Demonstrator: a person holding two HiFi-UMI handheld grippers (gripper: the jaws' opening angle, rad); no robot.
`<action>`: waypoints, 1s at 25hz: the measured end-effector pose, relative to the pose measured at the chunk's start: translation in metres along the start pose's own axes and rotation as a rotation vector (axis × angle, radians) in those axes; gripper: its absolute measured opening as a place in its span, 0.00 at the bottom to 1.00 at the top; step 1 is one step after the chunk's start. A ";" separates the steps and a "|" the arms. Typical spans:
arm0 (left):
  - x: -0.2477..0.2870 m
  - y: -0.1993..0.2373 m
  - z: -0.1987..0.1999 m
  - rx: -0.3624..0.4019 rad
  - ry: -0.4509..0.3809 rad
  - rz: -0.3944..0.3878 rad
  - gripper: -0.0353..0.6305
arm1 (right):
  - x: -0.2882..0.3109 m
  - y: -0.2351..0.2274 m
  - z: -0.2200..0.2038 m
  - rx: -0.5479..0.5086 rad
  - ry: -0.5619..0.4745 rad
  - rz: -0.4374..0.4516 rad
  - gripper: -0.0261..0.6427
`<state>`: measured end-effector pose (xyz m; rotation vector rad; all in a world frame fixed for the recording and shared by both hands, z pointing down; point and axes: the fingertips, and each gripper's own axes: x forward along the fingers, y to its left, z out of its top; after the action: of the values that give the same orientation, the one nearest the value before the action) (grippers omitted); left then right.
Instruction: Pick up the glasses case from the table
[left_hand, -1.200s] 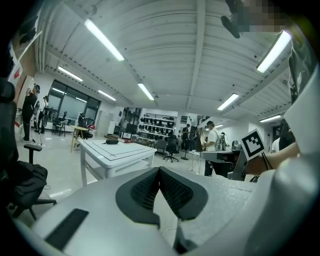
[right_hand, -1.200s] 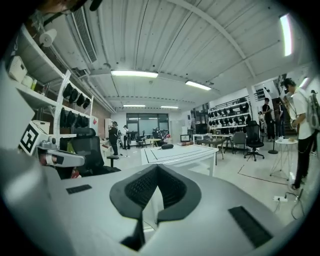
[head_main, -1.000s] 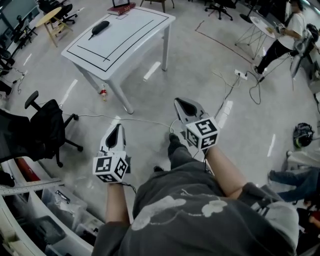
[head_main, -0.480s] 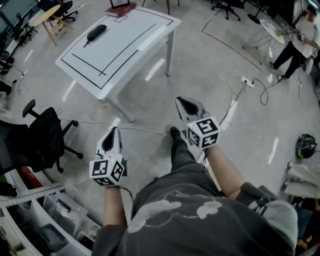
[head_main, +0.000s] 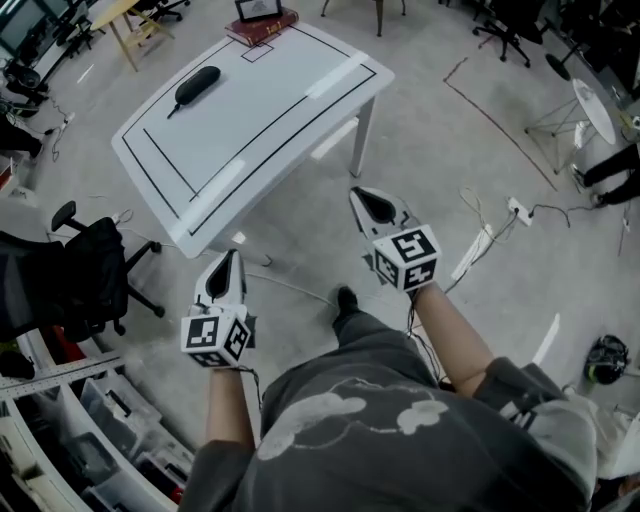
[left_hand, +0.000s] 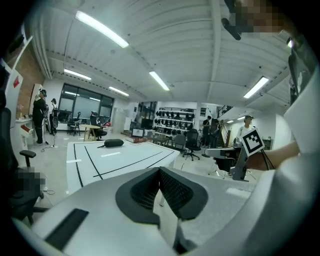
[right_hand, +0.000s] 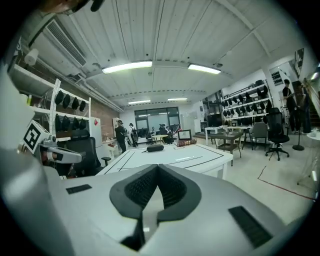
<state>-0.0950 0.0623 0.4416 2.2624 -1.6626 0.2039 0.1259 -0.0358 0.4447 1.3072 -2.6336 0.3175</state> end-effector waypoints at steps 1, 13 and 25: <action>0.012 -0.001 0.005 -0.006 -0.006 0.019 0.06 | 0.007 -0.010 0.003 0.000 0.002 0.018 0.04; 0.079 0.008 0.042 0.028 -0.034 0.144 0.06 | 0.083 -0.047 0.021 0.001 0.017 0.187 0.04; 0.140 0.079 0.081 0.025 -0.096 0.178 0.06 | 0.159 -0.059 0.052 -0.050 0.014 0.207 0.04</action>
<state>-0.1326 -0.1123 0.4222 2.1734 -1.9223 0.1610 0.0748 -0.2061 0.4423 1.0158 -2.7504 0.2861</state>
